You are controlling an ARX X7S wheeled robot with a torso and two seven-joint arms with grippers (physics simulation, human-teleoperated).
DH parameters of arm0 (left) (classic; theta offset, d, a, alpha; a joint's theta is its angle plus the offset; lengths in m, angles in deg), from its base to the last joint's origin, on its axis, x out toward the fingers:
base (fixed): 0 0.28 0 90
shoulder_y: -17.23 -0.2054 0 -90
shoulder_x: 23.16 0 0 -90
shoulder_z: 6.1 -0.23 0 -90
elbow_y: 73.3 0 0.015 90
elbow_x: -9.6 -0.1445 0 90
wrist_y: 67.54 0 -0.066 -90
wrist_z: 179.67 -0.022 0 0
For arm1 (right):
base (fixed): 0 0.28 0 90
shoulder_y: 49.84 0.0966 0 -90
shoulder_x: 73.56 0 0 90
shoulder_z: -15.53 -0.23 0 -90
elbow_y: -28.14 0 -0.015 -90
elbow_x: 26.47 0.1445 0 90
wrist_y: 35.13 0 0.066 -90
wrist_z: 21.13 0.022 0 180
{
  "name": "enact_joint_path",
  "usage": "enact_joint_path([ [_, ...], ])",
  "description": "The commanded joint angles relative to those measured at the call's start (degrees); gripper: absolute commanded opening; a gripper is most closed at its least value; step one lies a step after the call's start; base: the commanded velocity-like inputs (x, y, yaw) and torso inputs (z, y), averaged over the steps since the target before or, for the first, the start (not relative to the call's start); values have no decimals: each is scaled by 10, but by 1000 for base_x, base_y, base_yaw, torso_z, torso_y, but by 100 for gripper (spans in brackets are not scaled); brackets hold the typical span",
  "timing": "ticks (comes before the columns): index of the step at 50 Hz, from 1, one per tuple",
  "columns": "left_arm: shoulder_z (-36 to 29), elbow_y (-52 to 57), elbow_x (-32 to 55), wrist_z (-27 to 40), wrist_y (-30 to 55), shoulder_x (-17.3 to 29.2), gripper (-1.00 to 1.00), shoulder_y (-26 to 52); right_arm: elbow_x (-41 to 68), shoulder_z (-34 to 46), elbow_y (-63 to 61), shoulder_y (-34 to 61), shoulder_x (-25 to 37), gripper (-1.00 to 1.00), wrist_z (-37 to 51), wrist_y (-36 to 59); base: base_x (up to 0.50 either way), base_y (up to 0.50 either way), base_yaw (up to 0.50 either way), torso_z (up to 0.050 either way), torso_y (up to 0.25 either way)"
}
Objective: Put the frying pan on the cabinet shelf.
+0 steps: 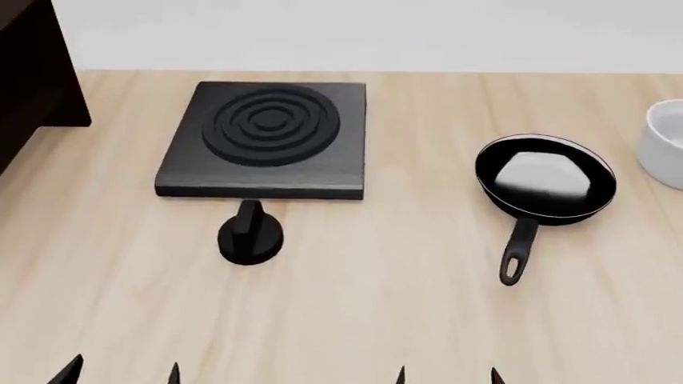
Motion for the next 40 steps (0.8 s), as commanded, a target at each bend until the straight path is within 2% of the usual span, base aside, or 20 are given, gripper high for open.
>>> enact_joint_path([
  [1,-2,-4,5,8,3,4,100,3,-1,7,-12,-2,6,100,9,2,500,219,0,0,0],
  [24,-10,1,16,18,9,11,100,3,2,17,-26,-4,15,100,22,9,500,220,0,0,0],
  [31,-11,5,24,19,8,13,100,2,3,21,-18,-1,17,100,23,5,500,222,0,0,0],
  [36,-15,13,24,20,10,15,100,0,1,22,33,13,16,100,18,-31,500,220,0,0,0],
  [40,-16,8,26,21,8,16,100,2,-2,25,17,8,18,100,24,-22,500,219,0,0,4],
])
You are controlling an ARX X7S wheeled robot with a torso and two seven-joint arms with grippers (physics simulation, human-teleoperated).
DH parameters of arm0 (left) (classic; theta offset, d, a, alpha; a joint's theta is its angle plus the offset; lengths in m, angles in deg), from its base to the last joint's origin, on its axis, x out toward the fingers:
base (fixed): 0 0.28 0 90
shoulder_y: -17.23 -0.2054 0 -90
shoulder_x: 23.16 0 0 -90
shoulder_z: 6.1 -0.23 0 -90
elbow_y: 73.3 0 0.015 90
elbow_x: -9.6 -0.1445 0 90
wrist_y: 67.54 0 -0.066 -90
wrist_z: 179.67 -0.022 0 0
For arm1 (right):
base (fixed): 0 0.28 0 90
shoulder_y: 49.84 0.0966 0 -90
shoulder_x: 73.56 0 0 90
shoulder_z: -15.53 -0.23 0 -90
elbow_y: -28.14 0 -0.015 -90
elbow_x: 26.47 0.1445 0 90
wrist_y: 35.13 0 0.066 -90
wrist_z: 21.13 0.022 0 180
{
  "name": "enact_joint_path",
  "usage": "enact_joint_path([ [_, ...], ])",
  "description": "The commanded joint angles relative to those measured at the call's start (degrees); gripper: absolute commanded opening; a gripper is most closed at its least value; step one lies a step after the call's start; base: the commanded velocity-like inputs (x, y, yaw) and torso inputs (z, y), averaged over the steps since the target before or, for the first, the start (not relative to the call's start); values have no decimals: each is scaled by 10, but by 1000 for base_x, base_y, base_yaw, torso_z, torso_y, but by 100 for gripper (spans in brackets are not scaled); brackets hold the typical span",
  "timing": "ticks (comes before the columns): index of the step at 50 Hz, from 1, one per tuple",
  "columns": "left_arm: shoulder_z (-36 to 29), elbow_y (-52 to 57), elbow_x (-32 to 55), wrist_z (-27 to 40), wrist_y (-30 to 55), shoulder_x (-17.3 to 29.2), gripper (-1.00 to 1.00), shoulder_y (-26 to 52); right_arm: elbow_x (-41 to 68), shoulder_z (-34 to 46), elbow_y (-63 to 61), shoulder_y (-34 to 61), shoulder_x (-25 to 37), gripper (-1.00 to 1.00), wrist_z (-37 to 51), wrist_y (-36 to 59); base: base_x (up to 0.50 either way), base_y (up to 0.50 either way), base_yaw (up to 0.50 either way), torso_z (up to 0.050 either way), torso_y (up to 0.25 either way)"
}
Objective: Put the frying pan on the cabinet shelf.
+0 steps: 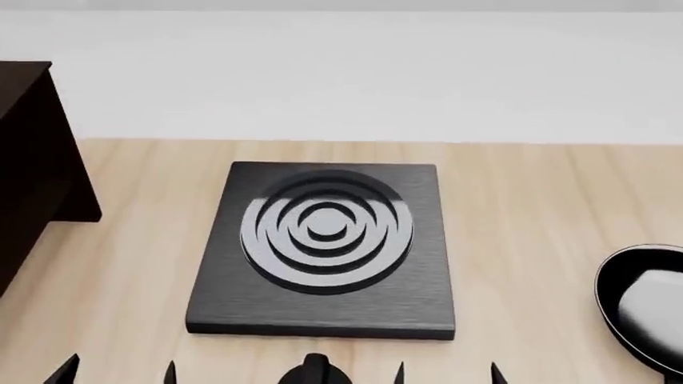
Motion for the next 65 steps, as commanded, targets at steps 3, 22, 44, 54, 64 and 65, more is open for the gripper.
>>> enact_joint_path([
  [3,-6,4,6,4,1,3,100,-2,-2,6,6,-1,5,100,6,-8,500,221,0,0,0],
  [22,22,-102,-164,-5,100,-92,100,85,-40,-194,88,77,-41,100,-19,-62,386,137,0,0,0],
  [44,95,241,19,-62,321,-43,100,62,-62,-110,-326,4,-25,100,-83,316,0,0,-5,0,0],
  [54,104,319,69,-34,570,-46,100,193,-53,-152,-436,31,20,100,-91,506,0,0,-6,0,0],
  [64,105,208,79,-40,574,-43,100,299,-41,-202,-448,75,76,100,-118,648,0,0,-6,0,0],
  [65,108,209,84,-44,573,-43,100,294,-38,-215,-443,80,75,100,-119,659,0,0,-6,0,0],
])
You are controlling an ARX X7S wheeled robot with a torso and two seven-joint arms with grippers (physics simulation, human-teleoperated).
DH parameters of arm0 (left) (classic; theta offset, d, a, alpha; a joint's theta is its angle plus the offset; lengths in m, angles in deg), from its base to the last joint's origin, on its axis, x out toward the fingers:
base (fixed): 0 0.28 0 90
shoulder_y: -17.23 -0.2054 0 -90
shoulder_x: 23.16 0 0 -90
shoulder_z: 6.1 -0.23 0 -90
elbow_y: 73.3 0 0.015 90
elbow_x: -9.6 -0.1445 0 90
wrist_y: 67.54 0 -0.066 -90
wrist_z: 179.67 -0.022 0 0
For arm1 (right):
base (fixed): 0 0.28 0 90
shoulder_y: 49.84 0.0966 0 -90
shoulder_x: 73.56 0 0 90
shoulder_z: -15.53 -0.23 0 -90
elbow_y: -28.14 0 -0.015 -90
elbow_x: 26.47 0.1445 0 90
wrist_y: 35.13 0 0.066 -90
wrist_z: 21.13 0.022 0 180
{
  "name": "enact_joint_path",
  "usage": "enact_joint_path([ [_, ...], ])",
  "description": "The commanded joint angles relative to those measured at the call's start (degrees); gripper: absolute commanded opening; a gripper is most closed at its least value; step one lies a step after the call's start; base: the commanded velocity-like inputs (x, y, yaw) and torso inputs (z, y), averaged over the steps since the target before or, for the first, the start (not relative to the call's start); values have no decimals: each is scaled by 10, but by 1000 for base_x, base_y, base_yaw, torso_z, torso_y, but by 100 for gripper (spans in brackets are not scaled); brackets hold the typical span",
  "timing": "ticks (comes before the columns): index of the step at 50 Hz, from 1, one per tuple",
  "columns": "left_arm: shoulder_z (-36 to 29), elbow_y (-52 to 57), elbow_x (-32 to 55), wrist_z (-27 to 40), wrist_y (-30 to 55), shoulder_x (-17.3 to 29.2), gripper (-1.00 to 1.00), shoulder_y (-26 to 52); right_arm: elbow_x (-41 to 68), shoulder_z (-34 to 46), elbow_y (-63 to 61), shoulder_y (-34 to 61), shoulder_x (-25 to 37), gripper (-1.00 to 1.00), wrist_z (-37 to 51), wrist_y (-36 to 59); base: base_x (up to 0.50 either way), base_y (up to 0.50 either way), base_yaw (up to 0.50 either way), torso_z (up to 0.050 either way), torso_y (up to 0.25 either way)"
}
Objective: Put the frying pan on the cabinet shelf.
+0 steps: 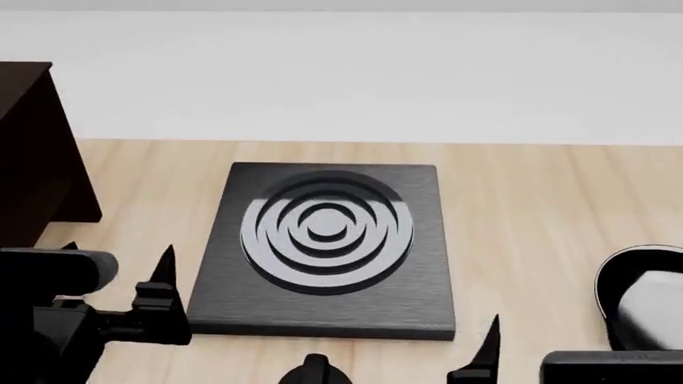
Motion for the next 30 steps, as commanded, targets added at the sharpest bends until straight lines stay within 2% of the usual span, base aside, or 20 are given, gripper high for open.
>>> enact_joint_path([
  [1,21,-41,25,-8,55,-5,100,82,8,-52,-27,44,59,100,-24,155,0,0,-6,0,0],
  [5,31,-28,40,-13,67,2,100,80,4,-55,1,80,81,100,-24,226,0,0,-6,0,0],
  [11,48,-28,58,-22,66,7,100,89,16,-73,47,120,98,100,-41,263,0,0,-6,0,0],
  [23,64,-42,66,-12,47,4,100,82,9,-72,147,135,122,100,-42,231,0,0,-6,0,0],
  [30,38,-50,61,-12,35,6,100,76,6,-74,198,139,131,100,-42,211,0,0,-6,0,0],
])
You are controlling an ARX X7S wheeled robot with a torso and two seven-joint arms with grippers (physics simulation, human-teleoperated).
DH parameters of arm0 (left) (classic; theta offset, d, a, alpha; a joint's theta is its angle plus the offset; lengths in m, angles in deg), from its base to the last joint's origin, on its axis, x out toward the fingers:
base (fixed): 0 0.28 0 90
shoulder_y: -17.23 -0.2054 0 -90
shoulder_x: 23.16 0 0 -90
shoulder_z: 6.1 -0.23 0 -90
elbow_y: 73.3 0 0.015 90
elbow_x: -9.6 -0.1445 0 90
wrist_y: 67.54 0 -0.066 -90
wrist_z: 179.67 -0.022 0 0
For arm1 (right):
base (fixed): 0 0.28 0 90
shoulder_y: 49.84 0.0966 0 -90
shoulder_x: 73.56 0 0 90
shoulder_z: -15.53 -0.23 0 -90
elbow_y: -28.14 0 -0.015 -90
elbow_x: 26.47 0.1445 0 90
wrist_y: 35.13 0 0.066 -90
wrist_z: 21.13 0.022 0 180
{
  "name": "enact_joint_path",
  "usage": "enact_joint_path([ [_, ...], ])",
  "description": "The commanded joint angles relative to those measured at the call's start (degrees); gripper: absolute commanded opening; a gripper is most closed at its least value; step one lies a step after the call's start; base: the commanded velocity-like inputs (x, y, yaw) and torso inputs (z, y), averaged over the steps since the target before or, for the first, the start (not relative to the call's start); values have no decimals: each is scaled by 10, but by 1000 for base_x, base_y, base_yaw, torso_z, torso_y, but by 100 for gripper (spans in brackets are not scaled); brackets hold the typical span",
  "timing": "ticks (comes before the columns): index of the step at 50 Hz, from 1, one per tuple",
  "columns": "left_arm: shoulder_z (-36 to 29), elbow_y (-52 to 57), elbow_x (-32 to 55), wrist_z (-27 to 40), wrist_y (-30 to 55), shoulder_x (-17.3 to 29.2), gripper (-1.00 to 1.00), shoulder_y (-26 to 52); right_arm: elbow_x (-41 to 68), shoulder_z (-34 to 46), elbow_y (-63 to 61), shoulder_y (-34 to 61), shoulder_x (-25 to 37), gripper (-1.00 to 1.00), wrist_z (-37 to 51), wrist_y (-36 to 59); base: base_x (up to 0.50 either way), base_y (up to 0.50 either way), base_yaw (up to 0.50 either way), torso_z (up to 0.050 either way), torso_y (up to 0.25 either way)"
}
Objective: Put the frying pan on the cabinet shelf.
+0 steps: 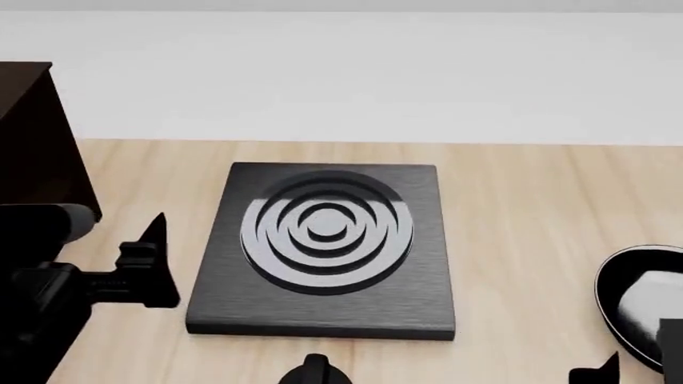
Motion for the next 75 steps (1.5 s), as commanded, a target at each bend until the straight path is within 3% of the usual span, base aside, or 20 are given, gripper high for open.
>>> enact_joint_path([
  [1,-2,-16,1,-3,-20,-5,100,2,-3,-5,85,25,25,100,-6,-13,0,0,-6,0,0],
  [39,-17,-29,23,12,-39,1,100,-3,20,-43,344,20,22,100,-30,-109,0,0,-6,0,0],
  [75,-28,-35,45,28,-49,6,100,-5,39,-49,526,125,7,100,-31,-174,0,0,-5,0,0],
])
